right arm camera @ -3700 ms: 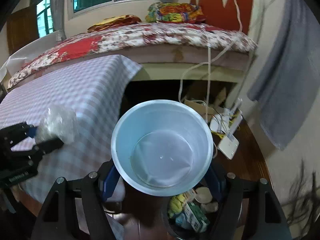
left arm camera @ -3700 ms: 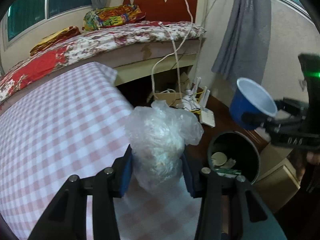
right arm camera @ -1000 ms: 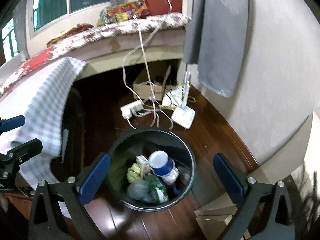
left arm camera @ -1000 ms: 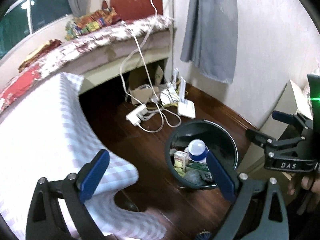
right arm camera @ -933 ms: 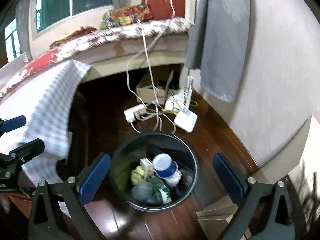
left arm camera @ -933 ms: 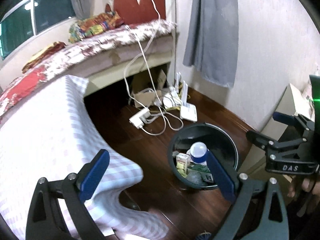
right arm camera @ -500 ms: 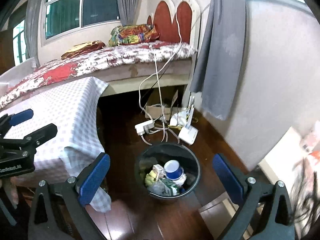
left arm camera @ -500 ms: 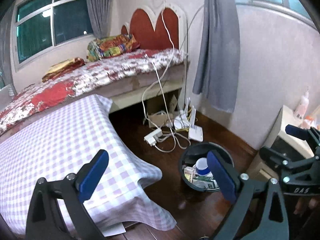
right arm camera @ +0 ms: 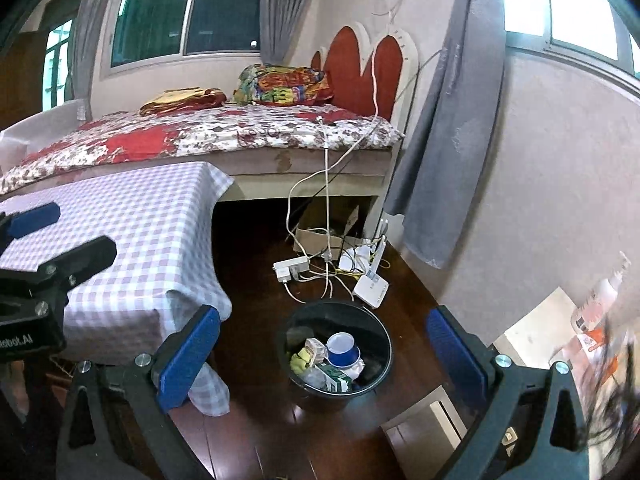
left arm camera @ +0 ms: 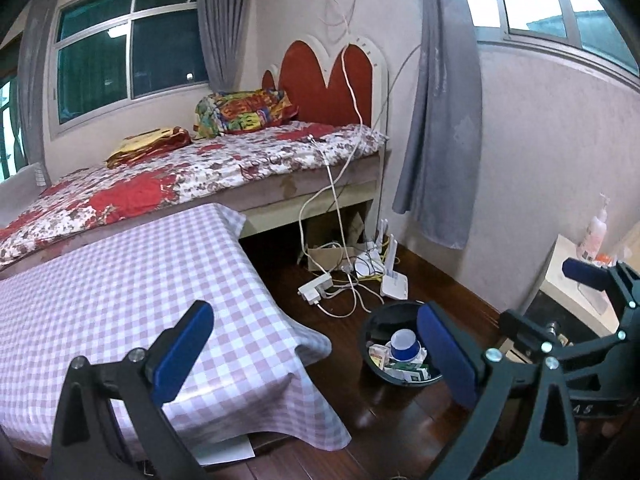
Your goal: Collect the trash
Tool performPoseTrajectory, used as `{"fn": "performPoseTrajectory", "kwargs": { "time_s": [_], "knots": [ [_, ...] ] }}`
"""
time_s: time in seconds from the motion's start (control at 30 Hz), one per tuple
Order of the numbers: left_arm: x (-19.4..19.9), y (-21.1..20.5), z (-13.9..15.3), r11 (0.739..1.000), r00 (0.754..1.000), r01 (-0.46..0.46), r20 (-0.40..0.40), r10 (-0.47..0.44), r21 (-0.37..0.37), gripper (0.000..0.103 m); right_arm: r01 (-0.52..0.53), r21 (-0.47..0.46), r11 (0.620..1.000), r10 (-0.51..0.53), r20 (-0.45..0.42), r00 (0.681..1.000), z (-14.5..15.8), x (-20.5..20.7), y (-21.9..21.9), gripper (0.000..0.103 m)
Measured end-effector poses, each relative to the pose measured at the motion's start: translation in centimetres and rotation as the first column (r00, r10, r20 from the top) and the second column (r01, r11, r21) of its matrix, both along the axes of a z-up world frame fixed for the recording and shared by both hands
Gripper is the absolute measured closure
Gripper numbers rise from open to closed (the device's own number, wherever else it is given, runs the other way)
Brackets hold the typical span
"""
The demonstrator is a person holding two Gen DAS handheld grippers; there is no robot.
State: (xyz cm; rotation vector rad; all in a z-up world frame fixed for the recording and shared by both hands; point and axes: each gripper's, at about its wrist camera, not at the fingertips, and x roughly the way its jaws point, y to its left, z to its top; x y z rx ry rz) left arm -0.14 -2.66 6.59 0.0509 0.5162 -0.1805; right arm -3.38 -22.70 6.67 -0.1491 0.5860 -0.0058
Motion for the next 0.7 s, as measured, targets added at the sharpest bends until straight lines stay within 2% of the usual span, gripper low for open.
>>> {"fn": "performPoseTrajectory", "kwargs": {
  "time_s": [0.3, 0.7],
  "knots": [
    [-0.7, 0.7, 0.8, 1.0, 0.999, -0.028, 0.039, 0.028, -0.008, 0.001, -0.008, 0.0, 1.0, 0.008, 0.022, 1.0, 1.0, -0.8, 0.5, 0.0],
    [-0.8, 0.8, 0.7, 0.999, 0.999, -0.04, 0.03, 0.041, -0.012, 0.001, 0.01, -0.004, 1.0, -0.01, 0.025, 1.0, 1.1, -0.9, -0.1, 0.0]
  ]
}}
